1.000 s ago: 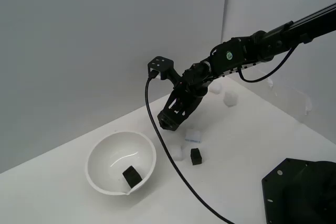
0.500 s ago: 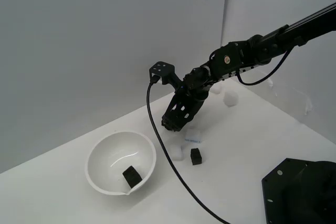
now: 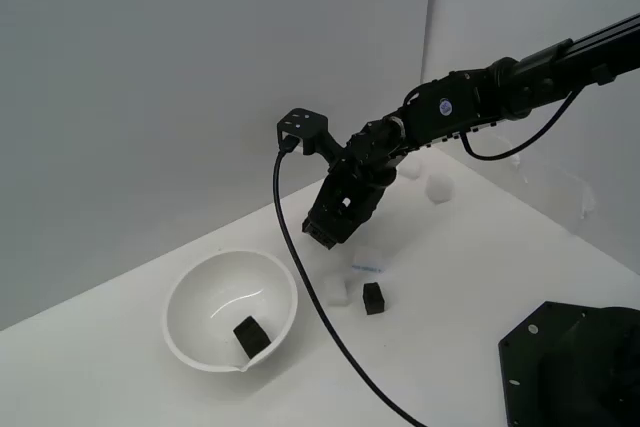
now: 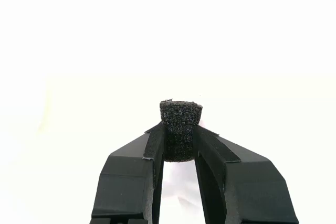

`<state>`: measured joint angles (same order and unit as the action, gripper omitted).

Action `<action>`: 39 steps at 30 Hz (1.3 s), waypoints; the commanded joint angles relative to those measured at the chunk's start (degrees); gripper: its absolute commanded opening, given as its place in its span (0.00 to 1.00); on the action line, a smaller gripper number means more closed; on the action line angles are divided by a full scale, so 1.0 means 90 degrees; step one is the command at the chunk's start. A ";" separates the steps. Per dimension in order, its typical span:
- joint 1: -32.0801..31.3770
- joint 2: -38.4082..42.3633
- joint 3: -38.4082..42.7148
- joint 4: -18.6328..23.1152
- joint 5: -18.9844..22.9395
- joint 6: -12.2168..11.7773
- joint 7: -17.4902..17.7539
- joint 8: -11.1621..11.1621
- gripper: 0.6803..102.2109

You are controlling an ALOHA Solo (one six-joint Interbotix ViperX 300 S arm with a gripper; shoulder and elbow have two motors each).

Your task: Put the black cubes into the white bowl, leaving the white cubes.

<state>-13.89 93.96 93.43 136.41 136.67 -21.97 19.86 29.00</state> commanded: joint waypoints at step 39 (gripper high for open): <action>-0.2021 0.1572 0.1611 -0.0439 -0.0488 -0.1475 0.0693 -0.0039 0.64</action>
<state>-31.11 107.49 106.88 133.59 133.77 -33.66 26.10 28.12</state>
